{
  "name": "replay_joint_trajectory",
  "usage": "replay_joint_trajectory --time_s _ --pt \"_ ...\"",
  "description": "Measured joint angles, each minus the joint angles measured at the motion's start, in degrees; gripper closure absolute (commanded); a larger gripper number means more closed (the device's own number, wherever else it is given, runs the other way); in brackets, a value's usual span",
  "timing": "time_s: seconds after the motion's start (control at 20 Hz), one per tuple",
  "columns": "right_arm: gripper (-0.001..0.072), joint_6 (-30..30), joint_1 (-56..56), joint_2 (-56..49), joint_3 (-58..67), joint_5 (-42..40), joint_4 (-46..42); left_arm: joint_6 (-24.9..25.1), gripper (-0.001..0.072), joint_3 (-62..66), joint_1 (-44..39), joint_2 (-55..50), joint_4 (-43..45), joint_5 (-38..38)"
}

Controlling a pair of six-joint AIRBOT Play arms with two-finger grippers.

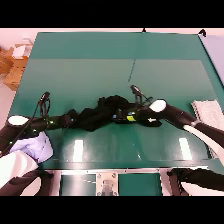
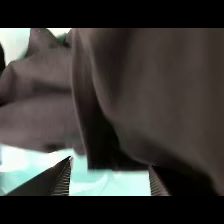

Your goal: Fold the shirts.

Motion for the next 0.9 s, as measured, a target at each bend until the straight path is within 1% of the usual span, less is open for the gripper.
replay_joint_trajectory --time_s 0.05,0.1,0.2,0.3,0.45,0.55,0.7,0.8,0.9 --pt "0.0484 0.1 0.5 -1.9 1.3 -0.2 0.0 0.0 0.0685 0.0 0.0 0.0 0.0 -0.2" --pt "0.0689 0.1 0.8 -3.2 2.3 -0.2 -0.1 0.0 0.0685 0.0 0.0 0.0 0.0 -0.3" --pt "0.0696 0.3 0.9 -4.4 3.4 -0.2 -0.1 0.0 0.0686 0.0 0.0 0.0 0.0 -0.5" --pt "0.0696 0.3 0.1 -3.5 4.4 1.4 -0.6 0.0 0.0685 0.0 0.0 0.0 0.0 -0.6" --pt "0.0696 0.3 -5.1 3.3 7.2 6.5 -1.4 -0.1 0.0686 1.4 0.4 0.0 1.1 -1.0" --pt "0.0696 0.3 -12.0 10.9 10.3 10.3 -1.6 -0.5 0.0686 3.3 1.6 0.0 3.5 -1.5" --pt "0.0696 1.9 -27.9 20.5 14.9 13.6 -4.5 -1.9 0.0686 5.6 4.5 0.0 8.3 -2.6" --pt "0.0696 3.1 -38.9 22.9 15.7 15.5 -6.5 -2.8 0.0685 6.4 6.3 0.0 10.9 -3.1" --pt "0.0696 3.0 -47.3 22.3 14.3 17.2 -7.7 -3.3 0.0686 6.8 7.3 0.0 12.4 -3.9"
